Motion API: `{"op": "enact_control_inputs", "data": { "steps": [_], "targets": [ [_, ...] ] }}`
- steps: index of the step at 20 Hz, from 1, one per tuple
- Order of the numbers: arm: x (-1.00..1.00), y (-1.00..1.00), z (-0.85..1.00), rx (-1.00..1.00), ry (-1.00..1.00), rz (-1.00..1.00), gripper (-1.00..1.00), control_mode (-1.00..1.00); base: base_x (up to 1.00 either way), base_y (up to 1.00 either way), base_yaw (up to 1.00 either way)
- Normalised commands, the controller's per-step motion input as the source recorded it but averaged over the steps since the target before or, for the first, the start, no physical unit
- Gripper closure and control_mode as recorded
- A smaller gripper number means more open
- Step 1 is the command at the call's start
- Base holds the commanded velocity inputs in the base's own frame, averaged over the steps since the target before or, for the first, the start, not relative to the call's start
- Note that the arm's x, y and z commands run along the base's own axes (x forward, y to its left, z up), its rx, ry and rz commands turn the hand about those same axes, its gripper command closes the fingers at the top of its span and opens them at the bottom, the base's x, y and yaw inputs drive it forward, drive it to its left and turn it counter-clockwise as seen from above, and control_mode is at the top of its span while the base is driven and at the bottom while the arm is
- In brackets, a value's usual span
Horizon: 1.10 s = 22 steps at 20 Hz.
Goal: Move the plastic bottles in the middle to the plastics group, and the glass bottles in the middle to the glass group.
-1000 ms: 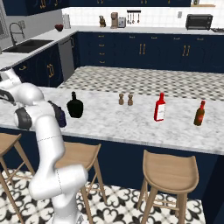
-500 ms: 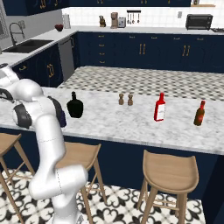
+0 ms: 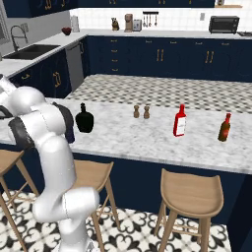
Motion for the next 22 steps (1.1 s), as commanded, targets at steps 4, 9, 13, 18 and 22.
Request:
{"op": "enact_control_inputs", "data": {
  "steps": [4,9,13,18,22],
  "targets": [
    [-0.24,-0.79,0.23,0.16,0.0,0.05,-1.0,-1.0,0.0,0.0,0.0],
    [-0.2,-0.77,0.32,0.13,0.17,0.0,-1.0,-1.0,0.0,0.0,0.0],
    [-0.03,-0.58,0.42,0.03,0.33,-0.16,-1.0,-1.0,0.0,0.0,0.0],
    [0.0,-0.34,0.38,0.0,0.33,-0.45,-1.0,-1.0,0.0,0.0,0.0],
    [0.0,-0.5,0.02,-0.12,0.06,-0.37,-1.0,-1.0,0.0,0.0,0.0]
  ]
}}
